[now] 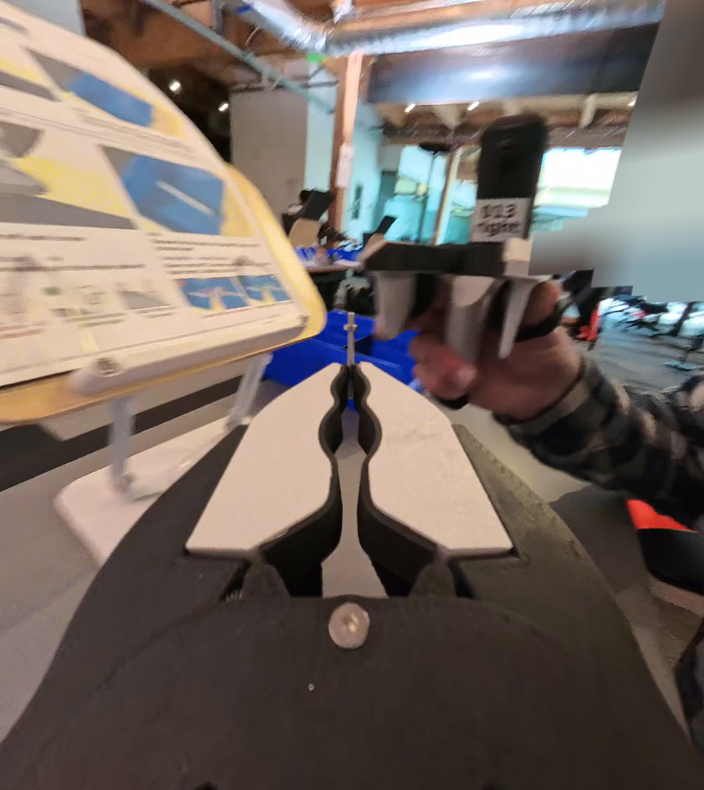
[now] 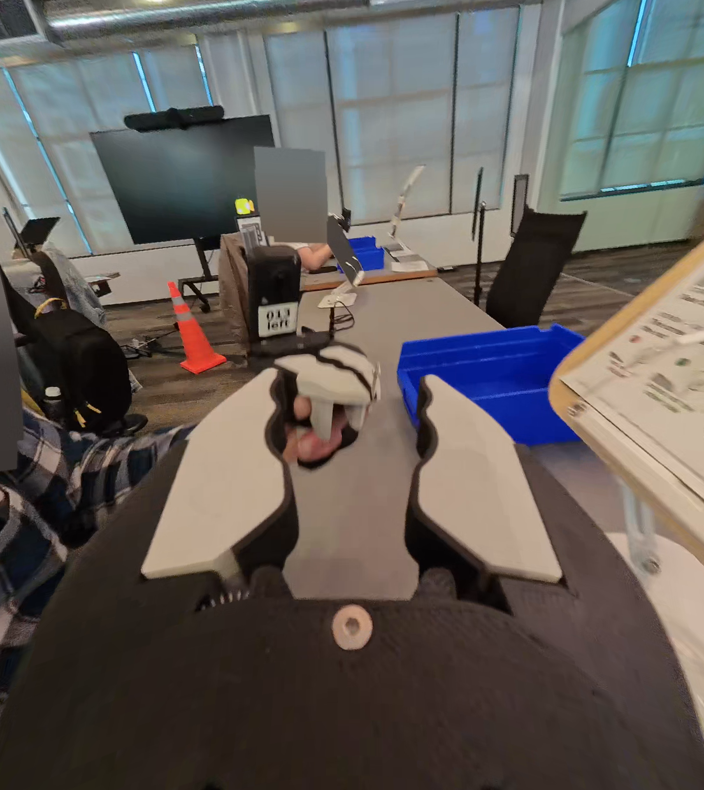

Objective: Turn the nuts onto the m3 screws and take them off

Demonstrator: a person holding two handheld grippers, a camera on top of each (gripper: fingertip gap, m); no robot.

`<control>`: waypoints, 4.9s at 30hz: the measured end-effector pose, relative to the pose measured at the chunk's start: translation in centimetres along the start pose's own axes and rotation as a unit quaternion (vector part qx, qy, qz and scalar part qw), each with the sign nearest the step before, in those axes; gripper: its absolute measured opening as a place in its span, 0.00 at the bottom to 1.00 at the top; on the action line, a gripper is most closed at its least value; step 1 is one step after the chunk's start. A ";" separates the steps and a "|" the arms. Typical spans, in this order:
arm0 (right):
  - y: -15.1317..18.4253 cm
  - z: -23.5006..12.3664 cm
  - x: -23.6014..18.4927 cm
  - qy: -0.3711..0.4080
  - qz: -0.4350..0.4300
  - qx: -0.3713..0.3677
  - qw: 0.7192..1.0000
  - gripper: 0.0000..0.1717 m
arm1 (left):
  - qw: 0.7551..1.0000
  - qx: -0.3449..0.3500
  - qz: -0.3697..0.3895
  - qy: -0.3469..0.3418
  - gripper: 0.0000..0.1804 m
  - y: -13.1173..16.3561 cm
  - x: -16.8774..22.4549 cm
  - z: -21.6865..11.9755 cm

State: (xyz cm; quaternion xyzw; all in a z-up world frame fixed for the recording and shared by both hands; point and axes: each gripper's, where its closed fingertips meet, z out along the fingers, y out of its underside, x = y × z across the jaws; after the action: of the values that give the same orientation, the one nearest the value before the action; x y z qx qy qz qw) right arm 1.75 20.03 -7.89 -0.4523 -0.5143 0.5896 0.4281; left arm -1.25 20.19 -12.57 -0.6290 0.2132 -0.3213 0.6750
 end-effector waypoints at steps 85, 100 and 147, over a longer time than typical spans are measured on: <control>1.9 -2.9 0.6 -0.052 0.031 -0.005 0.998 0.34 | 0.989 0.052 -0.019 0.135 0.01 0.6 5.7 3.2; 2.6 -1.5 -0.5 -0.032 0.021 -0.065 0.997 0.22 | 0.995 0.008 0.064 0.076 0.01 0.9 5.7 3.7; 1.9 -3.4 -1.2 -0.033 0.021 -0.081 0.996 0.17 | 0.991 -0.024 0.126 0.029 0.01 1.1 5.1 3.8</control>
State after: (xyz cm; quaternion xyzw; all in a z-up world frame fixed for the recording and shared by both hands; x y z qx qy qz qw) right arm 5.24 19.37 -9.86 -0.4765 -0.5648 0.5697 0.3597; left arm 5.15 19.29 -12.61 -0.6037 0.3177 -0.2464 0.6885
